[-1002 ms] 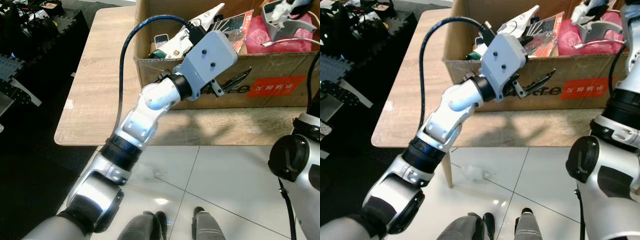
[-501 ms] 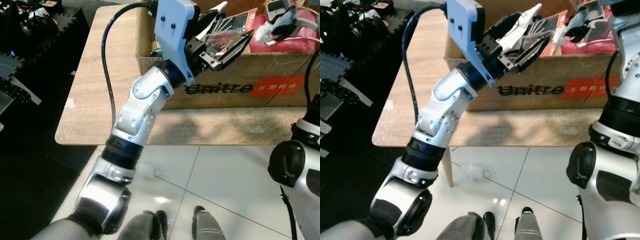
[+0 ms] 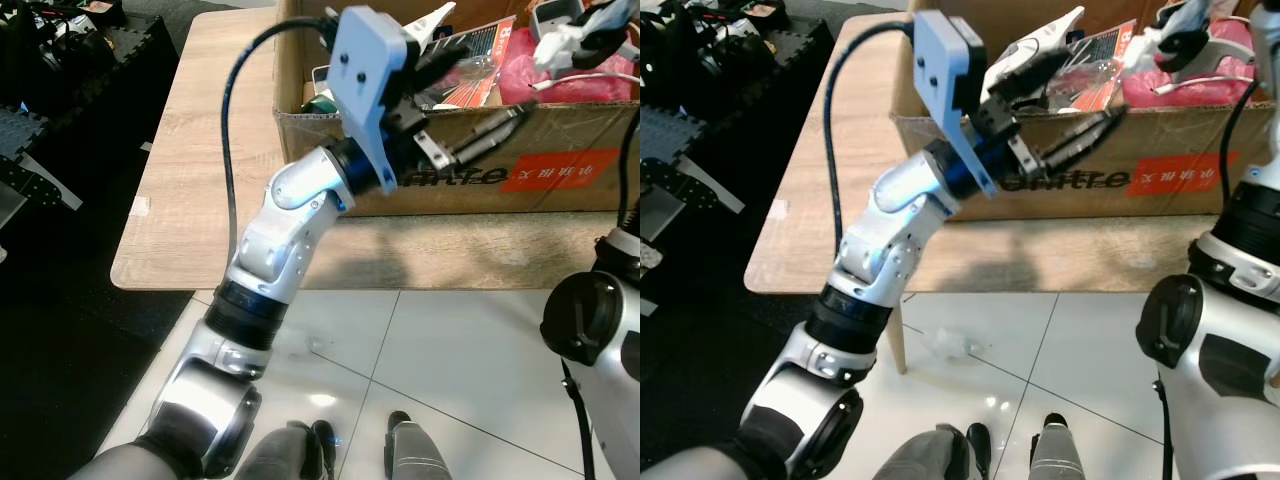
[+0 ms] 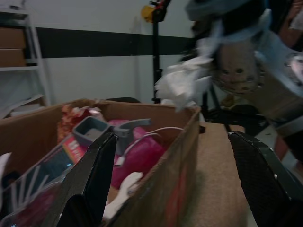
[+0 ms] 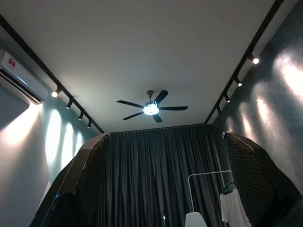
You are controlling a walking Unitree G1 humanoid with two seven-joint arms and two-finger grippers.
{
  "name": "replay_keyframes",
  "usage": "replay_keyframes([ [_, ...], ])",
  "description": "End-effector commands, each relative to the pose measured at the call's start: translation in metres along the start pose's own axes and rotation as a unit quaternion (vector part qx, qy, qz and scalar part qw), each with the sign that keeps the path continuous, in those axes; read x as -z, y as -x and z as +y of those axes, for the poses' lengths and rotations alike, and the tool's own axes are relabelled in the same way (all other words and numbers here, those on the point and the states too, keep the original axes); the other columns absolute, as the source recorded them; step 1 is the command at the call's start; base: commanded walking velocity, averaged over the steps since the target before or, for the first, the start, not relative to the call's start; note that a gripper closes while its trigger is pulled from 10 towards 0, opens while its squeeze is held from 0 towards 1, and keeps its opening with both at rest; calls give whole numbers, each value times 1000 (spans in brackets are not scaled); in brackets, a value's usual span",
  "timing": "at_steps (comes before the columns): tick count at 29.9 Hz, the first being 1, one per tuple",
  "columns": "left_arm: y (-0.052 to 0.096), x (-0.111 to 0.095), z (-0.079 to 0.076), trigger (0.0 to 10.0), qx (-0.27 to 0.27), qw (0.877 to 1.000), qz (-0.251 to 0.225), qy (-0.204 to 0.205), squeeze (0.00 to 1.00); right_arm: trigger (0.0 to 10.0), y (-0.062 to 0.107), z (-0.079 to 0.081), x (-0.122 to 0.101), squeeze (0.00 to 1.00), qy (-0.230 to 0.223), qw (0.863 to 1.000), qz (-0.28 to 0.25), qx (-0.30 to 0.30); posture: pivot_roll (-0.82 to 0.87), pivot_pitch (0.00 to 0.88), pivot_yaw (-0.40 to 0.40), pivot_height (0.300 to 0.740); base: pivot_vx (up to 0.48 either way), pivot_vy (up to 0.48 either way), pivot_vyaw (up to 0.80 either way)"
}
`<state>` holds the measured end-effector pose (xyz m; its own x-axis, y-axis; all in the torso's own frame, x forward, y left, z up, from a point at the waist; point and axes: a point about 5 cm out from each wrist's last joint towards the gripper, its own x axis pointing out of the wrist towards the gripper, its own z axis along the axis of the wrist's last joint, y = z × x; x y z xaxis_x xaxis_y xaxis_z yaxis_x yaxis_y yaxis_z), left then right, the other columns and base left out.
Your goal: Picking trash to rubbish bin
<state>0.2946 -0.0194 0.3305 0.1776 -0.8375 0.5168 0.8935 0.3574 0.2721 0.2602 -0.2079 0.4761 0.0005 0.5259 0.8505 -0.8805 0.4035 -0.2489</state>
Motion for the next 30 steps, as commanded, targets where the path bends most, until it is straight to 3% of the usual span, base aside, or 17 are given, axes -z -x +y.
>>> replay_keyframes([
  [1,1,1,-8,10000,23,1000,-4,10,0,10000,-8,9,-7,0,6,999,-10,-30,-140,255,157,740,0,0,0],
  [14,-6,-2,-19,10000,31,999,-27,22,0,10000,-15,9,-1,0,-12,999,-19,-32,-134,250,157,740,0,0,0],
  [18,-9,-4,-19,10000,15,1000,-26,2,0,10000,-16,8,6,0,-19,999,-19,-26,-132,248,157,740,0,0,0],
  [20,-11,-5,-17,10000,-6,999,-20,-31,0,10000,-17,8,10,0,-27,999,-20,-24,-132,248,157,740,0,0,0],
  [30,-19,-11,-17,10000,-27,996,-25,-79,0,10000,-18,10,22,0,-39,999,-15,-22,-129,241,149,740,0,0,0],
])
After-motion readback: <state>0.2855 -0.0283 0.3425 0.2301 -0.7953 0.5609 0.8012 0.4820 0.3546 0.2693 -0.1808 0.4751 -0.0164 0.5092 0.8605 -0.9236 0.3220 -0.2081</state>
